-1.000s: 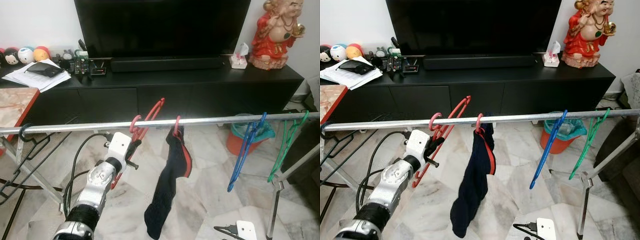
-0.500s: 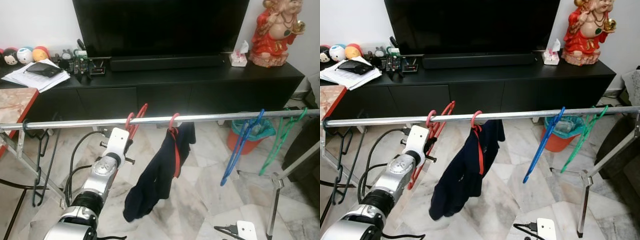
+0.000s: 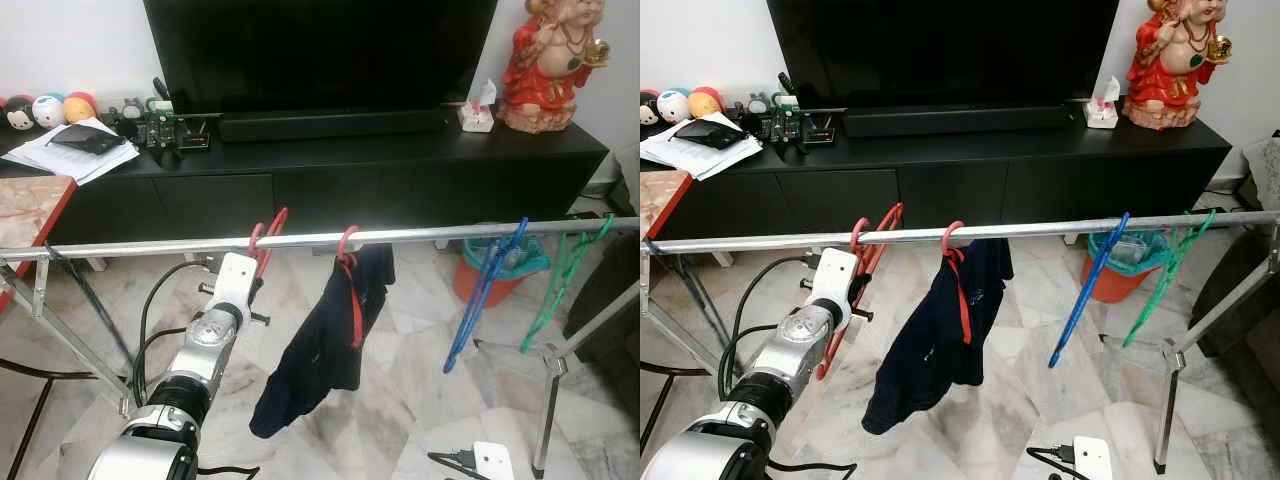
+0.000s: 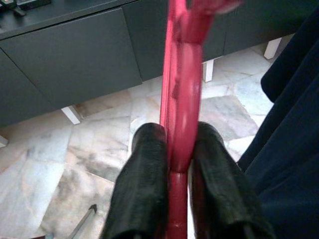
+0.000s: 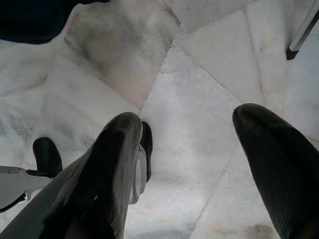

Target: Hang hanger

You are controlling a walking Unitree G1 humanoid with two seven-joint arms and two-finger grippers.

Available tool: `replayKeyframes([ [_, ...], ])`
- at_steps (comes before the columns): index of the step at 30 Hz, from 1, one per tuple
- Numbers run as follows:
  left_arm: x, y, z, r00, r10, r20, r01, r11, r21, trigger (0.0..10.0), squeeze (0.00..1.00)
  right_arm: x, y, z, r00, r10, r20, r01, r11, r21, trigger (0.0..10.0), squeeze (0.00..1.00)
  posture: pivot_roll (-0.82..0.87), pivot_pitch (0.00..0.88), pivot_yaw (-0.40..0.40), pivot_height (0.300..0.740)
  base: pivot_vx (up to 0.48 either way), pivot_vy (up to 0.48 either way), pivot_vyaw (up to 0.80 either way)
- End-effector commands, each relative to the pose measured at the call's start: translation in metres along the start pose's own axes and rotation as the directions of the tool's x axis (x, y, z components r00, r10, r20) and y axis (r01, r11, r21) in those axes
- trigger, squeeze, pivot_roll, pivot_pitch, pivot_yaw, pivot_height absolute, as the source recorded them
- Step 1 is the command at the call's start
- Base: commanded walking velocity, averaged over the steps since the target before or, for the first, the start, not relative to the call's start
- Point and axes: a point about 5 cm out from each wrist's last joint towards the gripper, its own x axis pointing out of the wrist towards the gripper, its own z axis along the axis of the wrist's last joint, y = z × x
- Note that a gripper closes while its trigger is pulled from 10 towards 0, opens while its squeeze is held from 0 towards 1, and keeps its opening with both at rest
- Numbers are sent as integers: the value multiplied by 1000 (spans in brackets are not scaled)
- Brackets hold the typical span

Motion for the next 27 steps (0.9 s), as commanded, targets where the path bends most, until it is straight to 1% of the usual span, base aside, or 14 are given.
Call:
replayKeyframes([
  [1,-1,-1,-2,1000,-3,-7,3,1000,-18,10000,1000,0,0,-3,1000,-4,-6,5,1000,17,10000,0,-55,0,-1,740,0,0,0],
  [9,-4,2,-4,1000,-10,3,10,1000,-15,10000,1000,0,0,-3,1000,-5,-6,5,1000,18,10000,0,-53,0,-1,740,0,0,0],
  [12,-7,4,-2,999,-13,33,14,999,-33,10000,1000,0,0,-3,1000,-5,-6,5,1000,17,10000,0,-54,0,0,740,0,0,0],
  [13,-9,5,1,997,-28,71,32,998,-52,10000,1000,0,0,-3,1000,-6,-6,6,1000,19,10000,0,-52,0,0,740,0,0,0],
  [14,-11,5,2,995,-38,88,44,997,-59,10000,1000,0,0,-3,1000,-6,-6,6,1000,18,10000,0,-52,0,0,740,0,0,0],
  [15,-11,5,2,995,-38,88,44,997,-59,10000,1000,0,0,-3,1000,-6,-6,6,1000,18,10000,0,-52,0,0,740,0,0,0],
  [16,-18,6,5,988,-78,132,88,994,-66,10000,1000,-1,0,-3,1000,-5,-7,5,1000,18,10000,0,-51,0,0,740,0,0,0],
  [18,-23,6,5,982,-105,157,115,992,-57,10000,1000,-1,0,-3,1000,-6,-7,6,1000,19,10000,0,-51,0,0,740,0,0,0],
  [21,-32,11,3,977,-120,175,129,991,-41,10000,1000,-1,0,-3,1000,-5,-7,5,1000,18,10000,0,-39,0,-4,740,0,0,0],
  [22,-42,18,-1,973,-141,181,148,989,-26,10000,1000,-1,-1,-3,1000,-4,-7,4,1000,16,10000,0,-33,0,-7,740,0,0,0],
  [23,-49,22,-4,972,-147,183,154,988,-23,10000,1000,-1,-1,-3,1000,-3,-7,3,1000,14,10000,0,-28,0,-8,740,0,0,0],
  [24,-53,24,-5,971,-149,185,157,987,-26,10000,1000,-1,-1,-3,1000,-2,-8,2,1000,13,10000,0,-25,0,-10,740,0,0,0],
  [27,-57,27,-7,971,-152,185,161,986,-34,10000,1000,-1,-1,-3,1000,-1,-8,1,1000,11,10000,0,-20,0,-12,740,0,0,0],
])
